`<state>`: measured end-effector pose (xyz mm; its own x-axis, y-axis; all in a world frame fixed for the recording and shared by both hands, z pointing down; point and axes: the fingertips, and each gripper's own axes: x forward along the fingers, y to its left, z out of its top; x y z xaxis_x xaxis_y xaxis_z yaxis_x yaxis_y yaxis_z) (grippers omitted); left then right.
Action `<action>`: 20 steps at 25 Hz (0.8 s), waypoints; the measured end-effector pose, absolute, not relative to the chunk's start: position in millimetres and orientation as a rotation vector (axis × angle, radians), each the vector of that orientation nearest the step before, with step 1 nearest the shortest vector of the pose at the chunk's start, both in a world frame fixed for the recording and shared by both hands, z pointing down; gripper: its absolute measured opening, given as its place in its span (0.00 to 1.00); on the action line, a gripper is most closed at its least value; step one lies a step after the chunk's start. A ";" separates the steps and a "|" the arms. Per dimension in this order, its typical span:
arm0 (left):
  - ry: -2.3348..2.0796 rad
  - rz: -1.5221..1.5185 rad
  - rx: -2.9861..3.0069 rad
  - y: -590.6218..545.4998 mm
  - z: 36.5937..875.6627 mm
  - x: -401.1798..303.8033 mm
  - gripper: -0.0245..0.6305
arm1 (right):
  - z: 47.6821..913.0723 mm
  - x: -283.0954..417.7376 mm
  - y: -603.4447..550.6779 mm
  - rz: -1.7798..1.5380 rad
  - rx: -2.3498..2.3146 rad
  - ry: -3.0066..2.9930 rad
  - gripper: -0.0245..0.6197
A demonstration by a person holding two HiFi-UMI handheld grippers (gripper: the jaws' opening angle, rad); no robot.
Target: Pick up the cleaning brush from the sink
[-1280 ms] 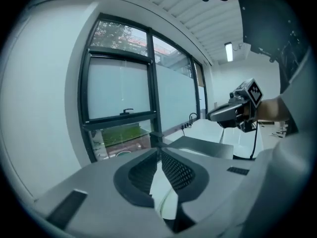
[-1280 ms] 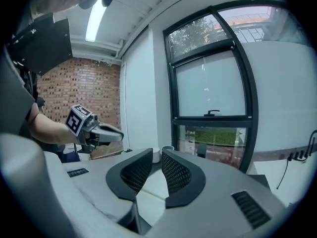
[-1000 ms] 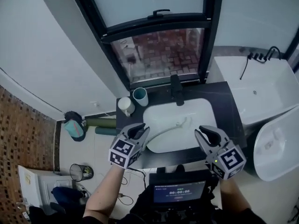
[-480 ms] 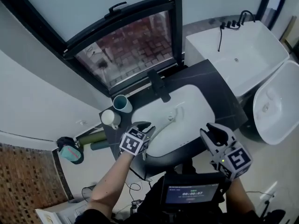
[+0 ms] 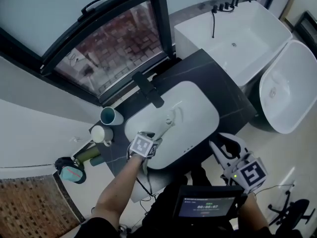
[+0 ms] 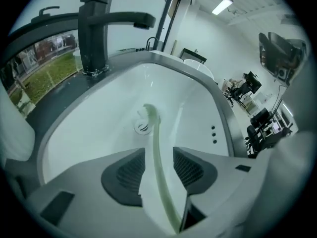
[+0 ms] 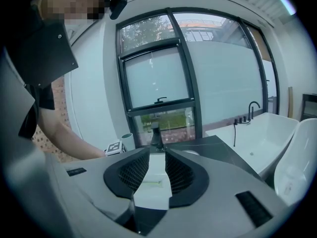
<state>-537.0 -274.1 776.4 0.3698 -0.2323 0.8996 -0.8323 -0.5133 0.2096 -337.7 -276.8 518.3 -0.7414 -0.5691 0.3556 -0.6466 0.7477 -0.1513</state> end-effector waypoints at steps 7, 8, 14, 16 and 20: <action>-0.895 1.170 1.918 -294.0 813.8 -524.7 0.33 | 544.5 -321.9 -292.5 0.439 0.991 -2.620 0.18; -0.893 1.174 1.918 -296.4 818.0 -523.3 0.33 | 546.3 -319.6 -295.2 0.439 0.995 -2.617 0.18; -0.826 1.195 1.898 -293.5 837.0 -508.2 0.33 | 550.5 -307.6 -302.1 0.431 1.022 -2.604 0.18; -0.820 1.217 1.888 -293.0 841.8 -508.2 0.33 | 552.3 -306.1 -302.4 0.436 1.028 -2.596 0.18; -0.828 1.227 1.872 -299.4 848.7 -505.4 0.31 | 554.4 -301.5 -303.8 0.453 1.046 -2.586 0.18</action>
<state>-505.4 -299.4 848.7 0.3353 -0.1177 0.9347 -0.8227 -0.5200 0.2296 -301.5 -303.8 554.4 -0.6836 -0.6109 0.3993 -0.7103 0.6827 -0.1715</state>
